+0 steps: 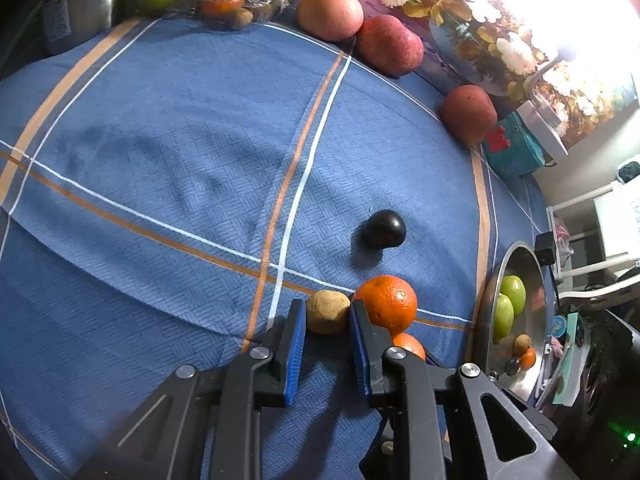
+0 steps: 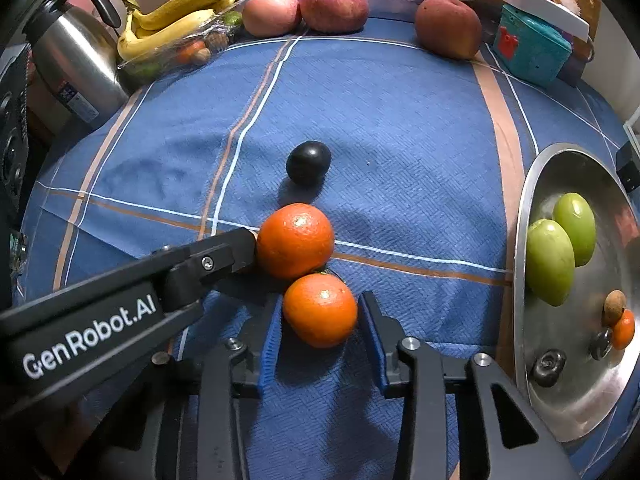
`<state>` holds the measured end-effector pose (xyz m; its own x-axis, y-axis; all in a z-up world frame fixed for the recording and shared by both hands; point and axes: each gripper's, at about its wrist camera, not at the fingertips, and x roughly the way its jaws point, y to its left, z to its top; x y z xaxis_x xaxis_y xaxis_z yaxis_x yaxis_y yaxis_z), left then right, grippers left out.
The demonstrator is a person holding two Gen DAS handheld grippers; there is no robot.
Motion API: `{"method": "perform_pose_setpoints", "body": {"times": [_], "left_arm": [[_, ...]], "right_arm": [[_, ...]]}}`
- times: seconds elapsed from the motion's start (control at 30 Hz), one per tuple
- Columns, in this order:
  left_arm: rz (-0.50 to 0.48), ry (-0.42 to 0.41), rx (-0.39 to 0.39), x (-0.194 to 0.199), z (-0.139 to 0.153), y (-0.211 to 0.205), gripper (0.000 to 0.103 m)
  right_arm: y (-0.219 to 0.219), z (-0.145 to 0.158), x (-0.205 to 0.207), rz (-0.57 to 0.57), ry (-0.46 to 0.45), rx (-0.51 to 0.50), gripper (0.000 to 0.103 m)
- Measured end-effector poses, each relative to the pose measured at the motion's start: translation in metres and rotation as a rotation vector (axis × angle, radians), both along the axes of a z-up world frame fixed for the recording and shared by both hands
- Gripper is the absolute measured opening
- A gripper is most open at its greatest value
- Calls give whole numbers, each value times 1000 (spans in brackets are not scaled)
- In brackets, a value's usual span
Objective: Organize fruits
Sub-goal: 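Grasp the small brown kiwi with the left tool while the right tool grasps an orange, then carry the small kiwi and orange over the steel plate with both tools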
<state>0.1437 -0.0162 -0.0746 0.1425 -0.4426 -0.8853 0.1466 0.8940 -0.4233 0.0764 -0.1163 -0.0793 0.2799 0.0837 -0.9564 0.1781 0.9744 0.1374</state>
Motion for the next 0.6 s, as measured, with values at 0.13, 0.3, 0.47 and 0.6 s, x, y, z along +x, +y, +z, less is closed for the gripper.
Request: {"method": "perform_pose_setpoints", "body": {"times": [0.13,0.3,0.47,0.6], "left_arm": [[3,0,3,0,1,-1,24],[10,-1,5,0,2,1,24],[23,-7,16,0,3,5,23],[40,-19,29,1,5,12,23]], "right_arm": [[2,1,0,6,2,-3,36],[0,1,-1,-1,3,-3,36],[-5,1,-2,-24,7,-5,36],[-9,2,-2,-39,9,-9,36]]}}
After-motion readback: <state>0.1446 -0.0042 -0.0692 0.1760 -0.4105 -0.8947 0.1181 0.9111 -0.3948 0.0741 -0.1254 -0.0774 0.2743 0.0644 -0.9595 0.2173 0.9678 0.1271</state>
